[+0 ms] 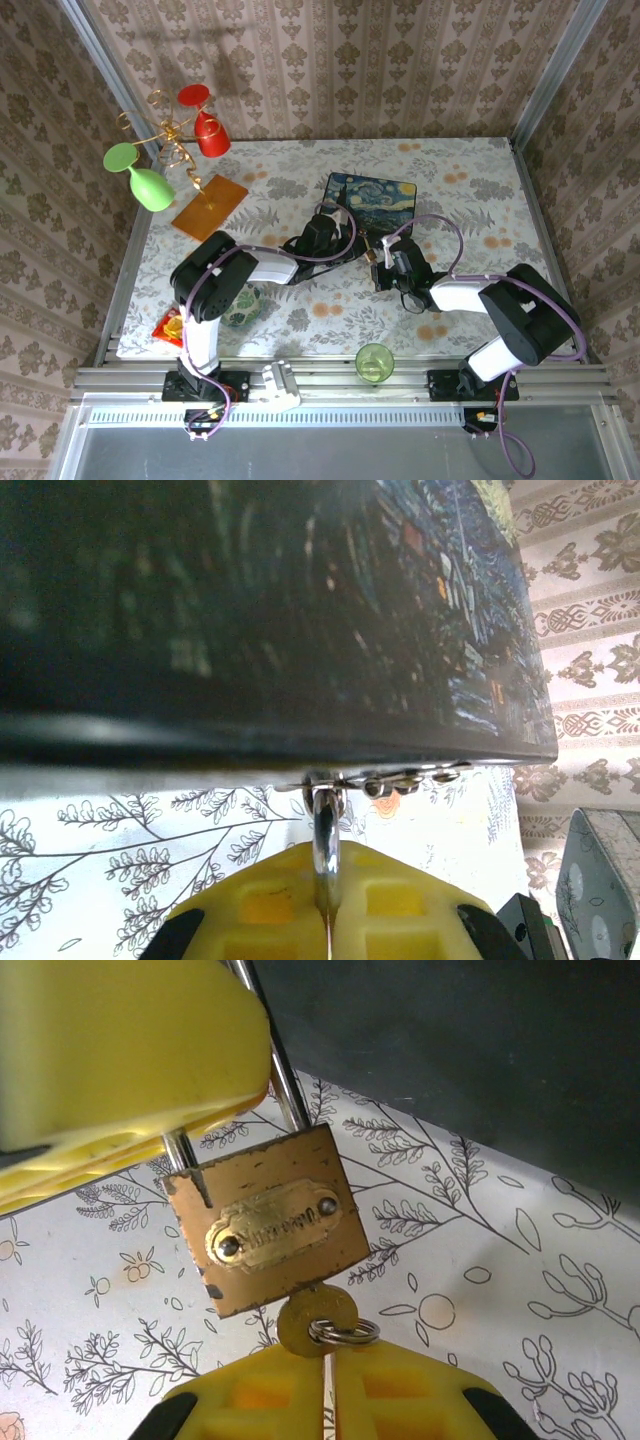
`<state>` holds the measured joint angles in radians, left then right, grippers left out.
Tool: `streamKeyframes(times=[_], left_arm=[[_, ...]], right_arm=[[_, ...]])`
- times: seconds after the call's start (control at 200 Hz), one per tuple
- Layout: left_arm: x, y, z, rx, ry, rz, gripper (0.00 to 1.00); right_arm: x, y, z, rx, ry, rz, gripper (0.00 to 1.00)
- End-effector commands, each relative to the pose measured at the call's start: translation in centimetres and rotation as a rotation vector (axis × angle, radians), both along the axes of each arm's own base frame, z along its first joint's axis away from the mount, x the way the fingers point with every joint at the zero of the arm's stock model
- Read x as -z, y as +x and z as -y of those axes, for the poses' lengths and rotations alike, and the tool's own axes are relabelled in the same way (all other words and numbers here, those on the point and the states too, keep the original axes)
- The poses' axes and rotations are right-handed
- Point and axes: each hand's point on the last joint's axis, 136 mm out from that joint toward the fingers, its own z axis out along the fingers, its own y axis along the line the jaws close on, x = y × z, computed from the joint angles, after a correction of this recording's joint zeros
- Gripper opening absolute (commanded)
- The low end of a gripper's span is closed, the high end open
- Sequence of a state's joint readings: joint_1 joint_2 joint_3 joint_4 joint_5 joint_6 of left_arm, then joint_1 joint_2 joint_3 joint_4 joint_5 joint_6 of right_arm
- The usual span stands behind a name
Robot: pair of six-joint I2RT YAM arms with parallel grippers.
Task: Unlock a padlock with a key
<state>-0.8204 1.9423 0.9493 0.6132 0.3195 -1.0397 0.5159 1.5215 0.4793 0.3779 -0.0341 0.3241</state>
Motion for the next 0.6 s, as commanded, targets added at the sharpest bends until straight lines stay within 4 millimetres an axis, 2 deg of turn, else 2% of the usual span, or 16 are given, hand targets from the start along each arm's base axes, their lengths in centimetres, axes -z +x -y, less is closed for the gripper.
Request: streamKeyframes(times=[0.0, 0.14, 0.245, 0.265, 0.385, 0.46, 0.595], left_arm=[[-3.7, -1.1, 1.2, 0.058, -0.083, 0.039, 0.00], [-3.9, -0.1, 0.8, 0.038, -0.067, 0.058, 0.00], [-3.8, 0.7, 0.3, 0.018, -0.048, 0.076, 0.00], [-3.8, 0.7, 0.3, 0.021, -0.050, 0.074, 0.00], [-3.8, 0.8, 0.5, 0.025, -0.057, 0.072, 0.00], [-3.9, 0.6, 0.7, 0.027, -0.069, 0.069, 0.00], [-4.4, 0.4, 0.7, 0.031, -0.078, 0.071, 0.00]], right_arm=[[-1.8, 1.6, -0.1, 0.010, -0.011, 0.066, 0.17], [-1.1, -0.1, 1.2, 0.060, 0.009, -0.012, 0.36], [-0.4, -1.5, 2.8, 0.097, 0.102, -0.104, 0.39], [-1.4, -1.4, 2.8, 0.098, 0.142, -0.082, 0.39], [-2.3, -1.5, 3.6, 0.118, 0.196, -0.071, 0.37], [-2.6, -1.4, 3.2, 0.097, 0.177, -0.052, 0.31], [-2.2, -1.2, 1.8, 0.040, 0.138, -0.054, 0.27]])
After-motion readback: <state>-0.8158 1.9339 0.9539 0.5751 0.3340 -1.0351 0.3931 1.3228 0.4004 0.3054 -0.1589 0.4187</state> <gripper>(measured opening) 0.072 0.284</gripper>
